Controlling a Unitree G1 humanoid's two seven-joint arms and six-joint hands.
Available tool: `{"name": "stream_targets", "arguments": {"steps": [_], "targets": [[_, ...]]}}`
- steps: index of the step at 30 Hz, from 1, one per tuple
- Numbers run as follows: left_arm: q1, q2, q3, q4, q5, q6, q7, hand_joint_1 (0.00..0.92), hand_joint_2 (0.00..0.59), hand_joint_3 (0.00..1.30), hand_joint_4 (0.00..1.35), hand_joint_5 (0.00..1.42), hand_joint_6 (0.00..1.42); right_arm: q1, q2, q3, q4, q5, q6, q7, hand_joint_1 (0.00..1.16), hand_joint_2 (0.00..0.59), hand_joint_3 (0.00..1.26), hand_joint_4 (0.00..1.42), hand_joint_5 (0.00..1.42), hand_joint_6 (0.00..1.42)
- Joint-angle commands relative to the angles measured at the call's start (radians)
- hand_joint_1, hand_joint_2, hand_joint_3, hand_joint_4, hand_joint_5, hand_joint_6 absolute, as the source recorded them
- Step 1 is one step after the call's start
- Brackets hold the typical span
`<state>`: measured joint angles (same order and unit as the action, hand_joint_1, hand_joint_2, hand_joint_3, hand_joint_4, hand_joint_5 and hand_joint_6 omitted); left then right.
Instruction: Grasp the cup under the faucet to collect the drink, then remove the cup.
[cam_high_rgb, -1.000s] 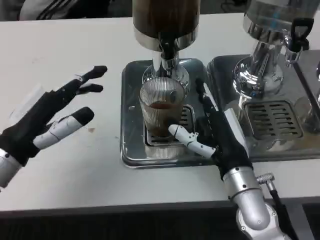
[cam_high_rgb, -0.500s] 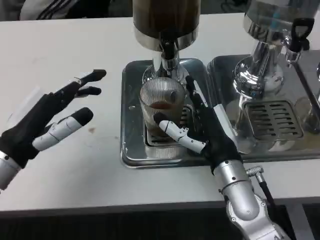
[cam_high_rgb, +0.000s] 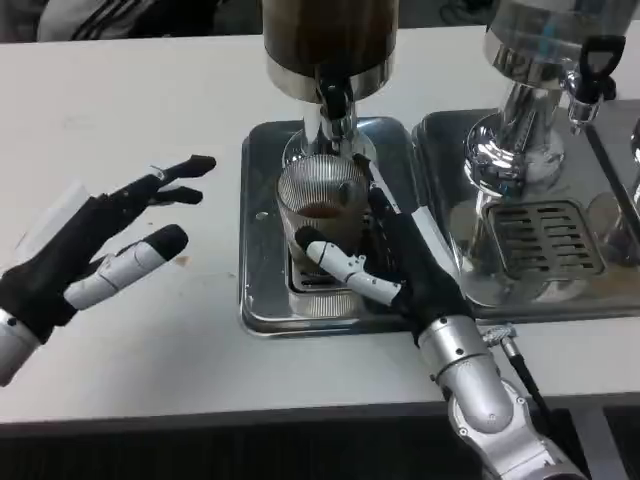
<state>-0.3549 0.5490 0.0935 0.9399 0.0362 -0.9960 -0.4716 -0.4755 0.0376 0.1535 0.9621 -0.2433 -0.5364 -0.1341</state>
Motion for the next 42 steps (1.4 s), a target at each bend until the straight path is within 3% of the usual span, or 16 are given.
{"name": "stream_targets", "arguments": {"steps": [1, 11, 22, 32, 39, 42], "targets": [[0.010, 0.020, -0.007, -0.008, 0.012, 0.011, 0.014, 0.000, 0.100, 0.21, 0.15, 0.23, 0.17, -0.026, 0.011, -0.002, 0.047, 0.009, -0.030, 0.012, 0.56, 0.208, 0.00, 0.00, 0.00, 0.00], [0.017, 0.029, -0.004, -0.011, 0.016, 0.014, 0.015, 0.000, 0.102, 0.22, 0.16, 0.25, 0.17, -0.058, 0.015, 0.009, 0.115, -0.014, -0.039, -0.017, 0.59, 0.202, 0.00, 0.00, 0.00, 0.00], [0.029, 0.039, -0.005, -0.014, 0.018, 0.020, 0.016, 0.000, 0.109, 0.24, 0.18, 0.26, 0.17, -0.077, 0.030, 0.031, 0.157, -0.049, -0.001, -0.078, 0.67, 0.196, 0.00, 0.00, 0.00, 0.01], [0.039, 0.042, -0.008, -0.023, 0.020, 0.028, 0.011, 0.000, 0.107, 0.24, 0.19, 0.27, 0.17, -0.075, 0.060, 0.034, 0.181, -0.059, 0.033, -0.144, 0.70, 0.195, 0.00, 0.01, 0.10, 0.18], [0.044, 0.047, -0.007, -0.030, 0.017, 0.032, 0.006, 0.000, 0.103, 0.25, 0.21, 0.28, 0.17, -0.076, 0.082, 0.044, 0.196, -0.066, 0.060, -0.174, 0.70, 0.195, 0.00, 0.12, 0.21, 0.33], [0.047, 0.049, -0.007, -0.034, 0.014, 0.035, 0.004, 0.000, 0.102, 0.25, 0.21, 0.29, 0.17, -0.077, 0.091, 0.047, 0.205, -0.065, 0.059, -0.181, 0.71, 0.199, 0.06, 0.20, 0.26, 0.38]]}}
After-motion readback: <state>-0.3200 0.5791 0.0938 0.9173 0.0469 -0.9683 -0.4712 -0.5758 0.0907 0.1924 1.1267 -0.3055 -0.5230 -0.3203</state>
